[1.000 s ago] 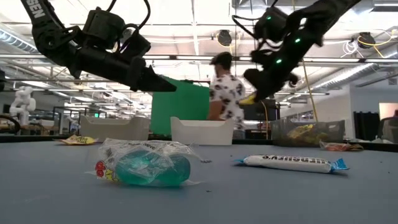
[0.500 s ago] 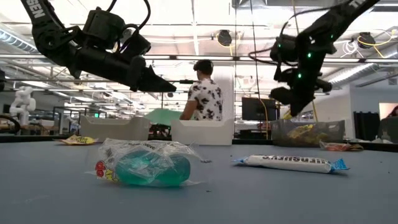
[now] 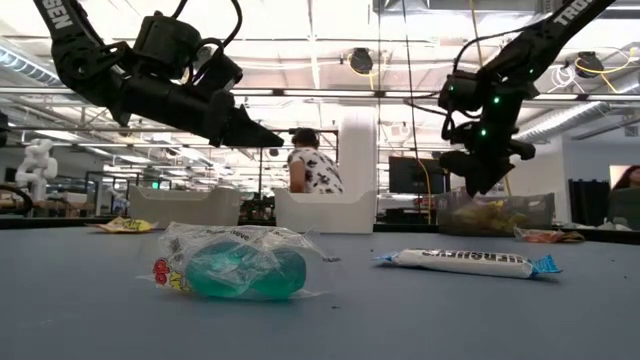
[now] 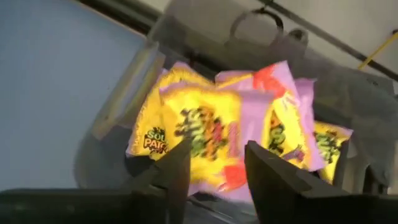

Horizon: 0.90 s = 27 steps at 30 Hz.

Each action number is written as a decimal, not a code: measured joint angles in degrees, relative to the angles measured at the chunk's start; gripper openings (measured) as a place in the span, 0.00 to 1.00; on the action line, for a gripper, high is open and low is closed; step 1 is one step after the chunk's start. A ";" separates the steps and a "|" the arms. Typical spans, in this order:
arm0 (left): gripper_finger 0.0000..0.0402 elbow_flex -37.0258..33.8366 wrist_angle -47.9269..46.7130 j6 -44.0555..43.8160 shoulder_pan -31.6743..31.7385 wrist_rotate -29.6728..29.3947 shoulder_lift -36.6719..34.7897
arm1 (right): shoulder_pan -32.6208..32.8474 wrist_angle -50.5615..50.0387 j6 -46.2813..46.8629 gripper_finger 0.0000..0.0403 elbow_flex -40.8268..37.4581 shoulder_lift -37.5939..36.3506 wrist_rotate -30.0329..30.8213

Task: Sort candy
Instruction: Put the white chocolate into the white bin

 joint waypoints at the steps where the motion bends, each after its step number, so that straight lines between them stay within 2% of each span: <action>1: 0.05 0.00 0.00 0.02 0.00 -0.02 0.00 | 0.10 0.01 -0.48 0.36 0.00 -0.81 -0.10; 6: 0.05 0.00 0.07 0.04 0.00 -0.01 0.00 | 3.15 -2.05 -0.66 0.39 0.00 -7.43 -0.25; 9: 0.05 0.00 0.21 0.07 0.00 0.00 0.00 | 7.51 -4.60 0.05 0.36 0.00 -12.33 -0.53; 11: 0.05 0.00 0.21 0.07 0.00 0.00 0.00 | 11.70 -6.37 0.96 0.33 0.01 -15.20 -2.78; 14: 0.05 0.02 0.21 0.06 0.00 -0.01 0.00 | 19.69 -8.80 4.05 0.29 0.02 -17.37 -5.92; 17: 0.05 0.02 0.20 0.04 0.00 0.00 0.00 | 29.39 -10.33 7.27 0.27 0.02 -17.26 -6.53; 24: 0.05 0.02 0.20 0.44 0.00 0.00 0.02 | 50.82 -11.50 20.01 0.27 0.02 -13.51 -6.90; 27: 0.05 0.02 0.17 0.59 0.00 0.00 0.02 | 58.23 -11.59 27.63 0.27 0.02 -11.23 -10.40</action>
